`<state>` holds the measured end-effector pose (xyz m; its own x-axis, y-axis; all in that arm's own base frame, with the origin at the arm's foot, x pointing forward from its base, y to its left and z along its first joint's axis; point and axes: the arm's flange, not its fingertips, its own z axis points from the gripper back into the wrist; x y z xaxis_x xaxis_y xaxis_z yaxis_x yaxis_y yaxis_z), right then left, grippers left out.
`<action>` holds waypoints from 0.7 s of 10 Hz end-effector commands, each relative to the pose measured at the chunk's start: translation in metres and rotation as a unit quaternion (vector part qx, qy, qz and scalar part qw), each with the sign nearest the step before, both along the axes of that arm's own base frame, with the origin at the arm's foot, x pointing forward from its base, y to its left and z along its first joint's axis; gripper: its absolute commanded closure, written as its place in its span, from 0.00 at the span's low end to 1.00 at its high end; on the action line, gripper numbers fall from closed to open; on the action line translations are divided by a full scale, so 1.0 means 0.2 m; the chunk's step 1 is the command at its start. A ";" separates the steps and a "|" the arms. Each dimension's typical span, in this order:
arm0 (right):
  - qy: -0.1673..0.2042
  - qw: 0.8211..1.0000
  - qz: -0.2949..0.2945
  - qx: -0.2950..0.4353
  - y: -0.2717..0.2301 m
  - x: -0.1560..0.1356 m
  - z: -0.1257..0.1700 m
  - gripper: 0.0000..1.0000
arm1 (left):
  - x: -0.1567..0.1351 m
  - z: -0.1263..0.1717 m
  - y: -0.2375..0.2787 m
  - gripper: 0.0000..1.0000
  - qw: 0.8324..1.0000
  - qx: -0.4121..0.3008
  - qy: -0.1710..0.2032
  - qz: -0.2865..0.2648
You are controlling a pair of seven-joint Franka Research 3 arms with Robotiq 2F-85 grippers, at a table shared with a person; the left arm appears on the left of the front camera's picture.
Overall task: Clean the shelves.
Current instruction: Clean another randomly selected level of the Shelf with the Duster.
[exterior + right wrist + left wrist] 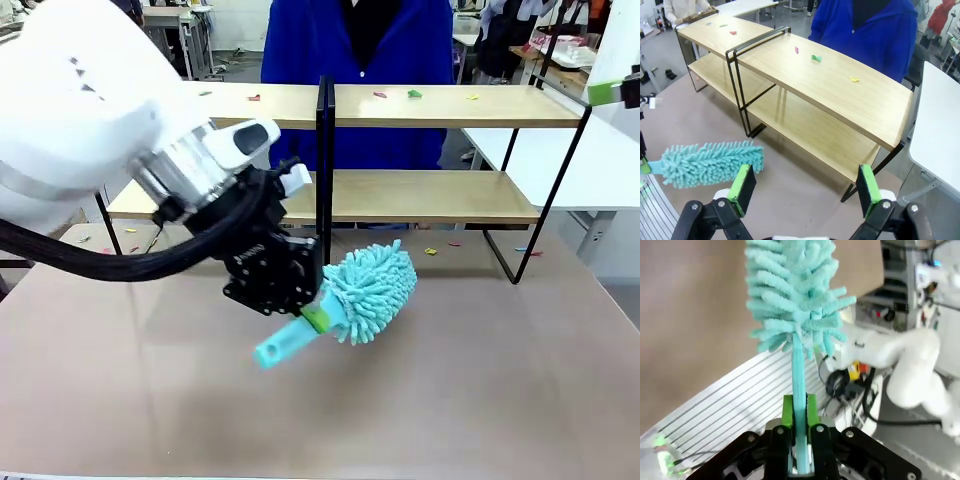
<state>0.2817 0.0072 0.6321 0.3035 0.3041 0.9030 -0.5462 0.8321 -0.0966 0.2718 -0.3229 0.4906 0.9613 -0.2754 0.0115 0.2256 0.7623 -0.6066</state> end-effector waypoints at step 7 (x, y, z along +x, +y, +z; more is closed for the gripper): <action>-0.001 1.000 0.000 0.000 0.00 0.00 0.00 0.00 | 0.12 -0.25 -0.35 0.88 0.983 0.041 -0.132 0.123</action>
